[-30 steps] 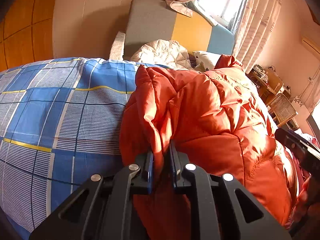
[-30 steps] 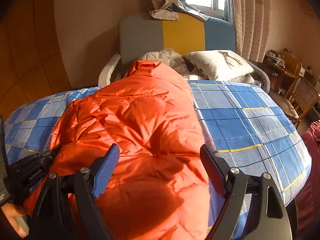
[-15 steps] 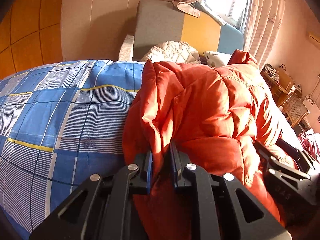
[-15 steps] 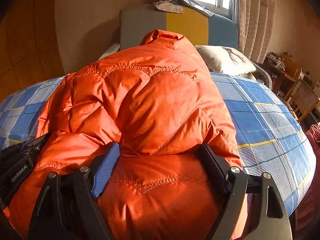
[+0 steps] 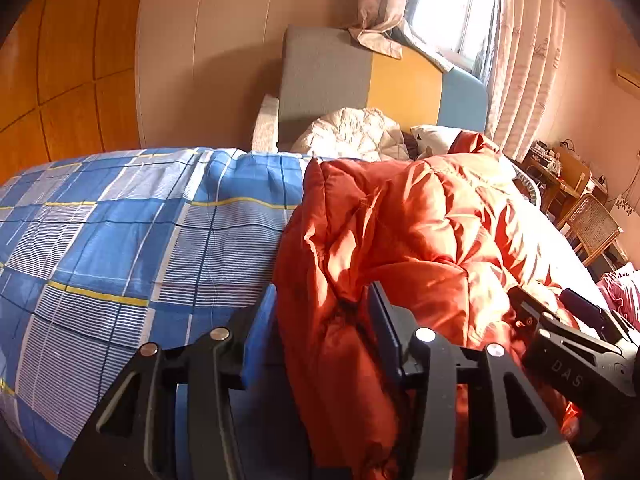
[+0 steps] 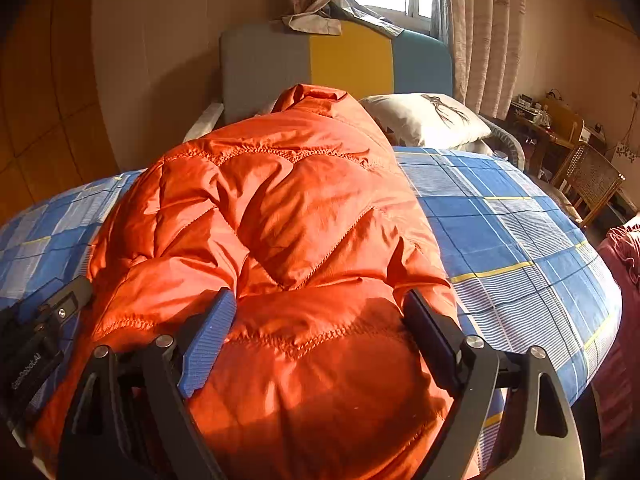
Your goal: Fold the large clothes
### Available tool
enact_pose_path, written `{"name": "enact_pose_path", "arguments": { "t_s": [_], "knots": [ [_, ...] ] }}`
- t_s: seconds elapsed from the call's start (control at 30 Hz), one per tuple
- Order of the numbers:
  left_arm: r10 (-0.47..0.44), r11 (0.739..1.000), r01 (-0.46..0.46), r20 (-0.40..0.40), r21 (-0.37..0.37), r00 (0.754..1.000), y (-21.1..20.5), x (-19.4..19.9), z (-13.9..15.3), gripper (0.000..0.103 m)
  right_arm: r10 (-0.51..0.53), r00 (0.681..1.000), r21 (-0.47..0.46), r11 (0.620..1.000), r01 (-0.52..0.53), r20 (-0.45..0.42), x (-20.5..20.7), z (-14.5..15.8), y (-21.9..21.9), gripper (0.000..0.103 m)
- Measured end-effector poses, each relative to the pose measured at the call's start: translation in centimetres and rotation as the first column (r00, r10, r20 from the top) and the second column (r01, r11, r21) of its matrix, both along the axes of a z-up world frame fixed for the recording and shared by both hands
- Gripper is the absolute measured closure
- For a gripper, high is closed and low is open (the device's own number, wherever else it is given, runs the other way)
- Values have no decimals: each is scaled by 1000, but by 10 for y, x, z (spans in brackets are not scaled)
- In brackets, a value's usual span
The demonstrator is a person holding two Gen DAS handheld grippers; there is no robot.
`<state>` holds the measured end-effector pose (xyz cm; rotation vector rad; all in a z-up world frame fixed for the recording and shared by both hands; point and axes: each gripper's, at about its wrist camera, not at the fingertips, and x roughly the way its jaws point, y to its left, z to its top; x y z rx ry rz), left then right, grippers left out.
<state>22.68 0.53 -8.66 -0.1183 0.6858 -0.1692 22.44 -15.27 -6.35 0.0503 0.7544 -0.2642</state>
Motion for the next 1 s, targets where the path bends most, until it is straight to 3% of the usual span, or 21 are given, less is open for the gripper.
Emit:
{"name": "enact_pose_path", "arguments": {
  "t_s": [0.17,0.57,0.73,1.0],
  "knots": [
    [5,1000,-5,30,3,1000,2,-20,10,51,9,1000,-3,1000,-9,15,-19,10,0,10],
    [1,1000,-3,71,23,997,-9,-56,24,37,25,999,-26,999,-24,46,-55,30,0,10],
    [10,1000,-11,84,17,996,-11,-71,28,23,27,998,-25,999,-25,48,-70,34,-1,8],
    [38,998,-43,106,41,994,-4,-101,29,11,15,997,-38,999,-12,73,-102,41,-3,3]
  ]
}}
